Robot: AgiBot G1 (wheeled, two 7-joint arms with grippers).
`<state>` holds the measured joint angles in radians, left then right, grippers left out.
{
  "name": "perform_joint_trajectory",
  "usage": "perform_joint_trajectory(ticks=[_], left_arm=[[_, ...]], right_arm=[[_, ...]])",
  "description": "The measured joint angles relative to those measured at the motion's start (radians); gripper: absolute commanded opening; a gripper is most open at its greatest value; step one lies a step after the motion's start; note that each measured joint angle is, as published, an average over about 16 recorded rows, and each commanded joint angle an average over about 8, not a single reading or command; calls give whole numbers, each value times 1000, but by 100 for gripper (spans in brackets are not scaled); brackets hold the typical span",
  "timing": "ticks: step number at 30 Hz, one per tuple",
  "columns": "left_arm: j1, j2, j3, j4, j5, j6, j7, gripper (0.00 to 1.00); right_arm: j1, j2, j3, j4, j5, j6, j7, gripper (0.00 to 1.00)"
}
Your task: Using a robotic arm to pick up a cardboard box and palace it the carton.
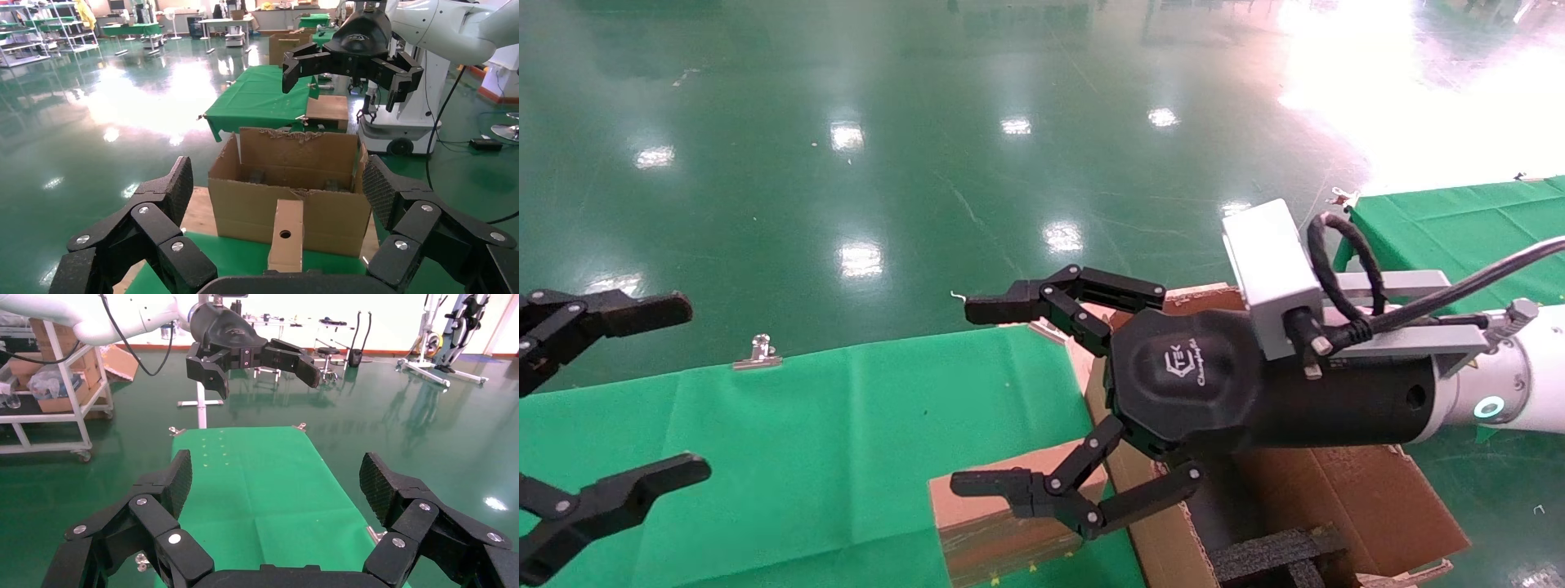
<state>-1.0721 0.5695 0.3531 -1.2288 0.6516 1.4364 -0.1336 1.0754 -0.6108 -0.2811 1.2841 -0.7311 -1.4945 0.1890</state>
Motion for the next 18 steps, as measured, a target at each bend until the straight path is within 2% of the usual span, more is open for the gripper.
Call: perform_joint_trajectory(ticks=[1,10,18], left_arm=[[0,0,0,0,0,0,0,0],[0,0,0,0,0,0,0,0],[0,0,0,0,0,0,0,0]], right_arm=[[0,0,0,0,0,0,0,100],[17,0,-19,4,-41,5,16,100],[109,-21,-98,-1,-208,-2,68,100]])
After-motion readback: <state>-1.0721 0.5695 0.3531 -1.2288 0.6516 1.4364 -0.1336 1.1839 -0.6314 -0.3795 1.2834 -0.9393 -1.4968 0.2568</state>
